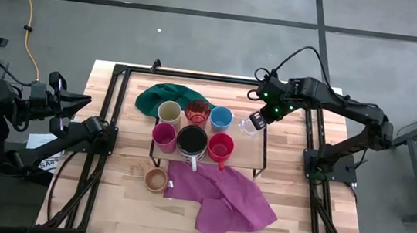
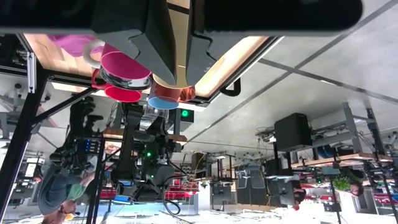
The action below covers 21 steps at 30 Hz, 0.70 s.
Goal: Stack small to large cups/mugs on shelf
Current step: Put the transparent mug on the shelf
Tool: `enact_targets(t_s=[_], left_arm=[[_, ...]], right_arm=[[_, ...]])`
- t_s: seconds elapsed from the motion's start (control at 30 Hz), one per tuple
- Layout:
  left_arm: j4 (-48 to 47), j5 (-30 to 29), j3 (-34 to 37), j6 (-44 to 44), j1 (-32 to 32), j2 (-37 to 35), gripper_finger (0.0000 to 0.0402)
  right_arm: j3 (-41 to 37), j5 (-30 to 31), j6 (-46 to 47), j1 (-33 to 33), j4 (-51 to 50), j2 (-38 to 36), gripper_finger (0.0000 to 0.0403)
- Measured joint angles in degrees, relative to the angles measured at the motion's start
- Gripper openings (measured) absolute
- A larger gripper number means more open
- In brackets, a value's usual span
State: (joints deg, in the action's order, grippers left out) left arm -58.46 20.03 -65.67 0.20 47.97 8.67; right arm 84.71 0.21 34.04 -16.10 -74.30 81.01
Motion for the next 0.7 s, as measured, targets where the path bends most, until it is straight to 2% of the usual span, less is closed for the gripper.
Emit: enact_targets(t_s=[0.5, 0.7], left_arm=[[0.00, 0.54, 0.00, 0.84, 0.01, 0.00, 0.0024], [0.00, 0.57, 0.00, 0.90, -0.01, 0.00, 0.0024]], right_arm=[[0.00, -0.70, 0.00, 0.00, 1.25, 0.00, 0.0001], [0.00, -0.66, 0.21, 0.00, 1.25, 0.00, 0.0031]])
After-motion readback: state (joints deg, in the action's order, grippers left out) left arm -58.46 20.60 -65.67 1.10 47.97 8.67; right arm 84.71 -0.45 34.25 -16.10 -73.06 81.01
